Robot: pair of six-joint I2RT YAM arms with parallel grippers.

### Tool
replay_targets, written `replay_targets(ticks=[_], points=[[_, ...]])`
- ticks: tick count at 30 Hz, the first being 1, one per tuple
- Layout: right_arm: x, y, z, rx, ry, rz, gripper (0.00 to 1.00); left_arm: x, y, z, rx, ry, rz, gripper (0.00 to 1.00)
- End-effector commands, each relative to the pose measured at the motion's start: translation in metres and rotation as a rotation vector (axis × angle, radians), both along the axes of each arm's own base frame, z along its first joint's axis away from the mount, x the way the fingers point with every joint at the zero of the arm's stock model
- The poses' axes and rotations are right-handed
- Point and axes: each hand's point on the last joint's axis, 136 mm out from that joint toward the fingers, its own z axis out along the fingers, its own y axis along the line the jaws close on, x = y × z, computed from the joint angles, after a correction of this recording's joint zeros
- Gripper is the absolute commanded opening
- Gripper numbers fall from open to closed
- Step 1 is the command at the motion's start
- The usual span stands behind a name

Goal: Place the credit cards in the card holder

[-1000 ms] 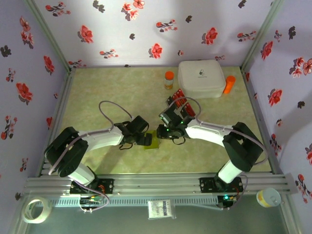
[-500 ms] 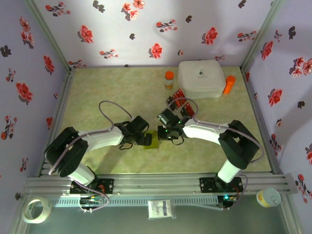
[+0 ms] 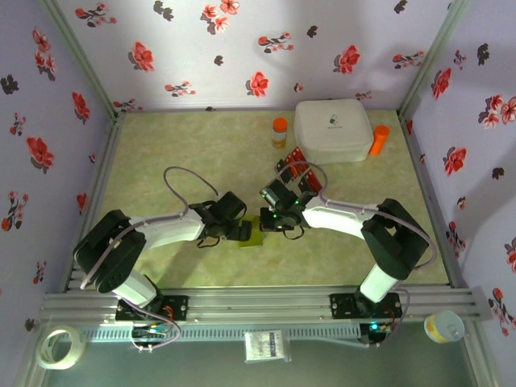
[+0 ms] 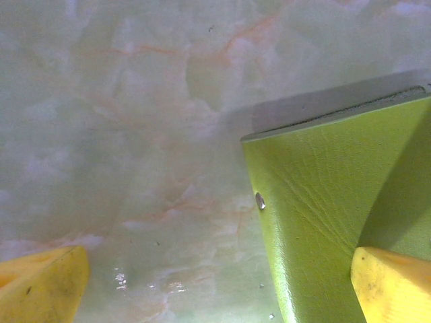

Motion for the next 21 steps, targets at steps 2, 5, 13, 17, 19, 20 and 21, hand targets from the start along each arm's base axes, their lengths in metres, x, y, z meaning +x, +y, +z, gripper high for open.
replay_targets(ticks=[2, 5, 13, 17, 19, 20, 21], points=[[0.000, 0.015, 0.006, 0.084, 0.013, -0.009, 0.00, -0.013, 0.025, -0.017, 0.120, 0.042, 0.003, 1.00], [0.001, 0.020, 0.004, 0.106, 0.023, -0.012, 0.00, -0.013, 0.025, -0.016, 0.120, 0.042, 0.004, 1.00], [0.002, 0.030, 0.000, 0.142, 0.042, -0.018, 0.00, -0.013, 0.025, -0.016, 0.120, 0.041, 0.002, 1.00], [0.000, 0.031, -0.004, 0.144, 0.053, -0.020, 0.00, -0.012, 0.024, -0.016, 0.118, 0.039, 0.003, 1.00], [0.000, 0.030, -0.007, 0.141, 0.059, -0.022, 0.00, -0.013, 0.024, -0.016, 0.119, 0.040, 0.002, 1.00], [-0.002, 0.031, -0.008, 0.141, 0.062, -0.021, 0.00, -0.012, 0.024, -0.016, 0.118, 0.039, 0.003, 1.00], [-0.003, 0.031, -0.010, 0.140, 0.065, -0.021, 0.00, -0.012, 0.024, -0.016, 0.116, 0.039, 0.003, 1.00]])
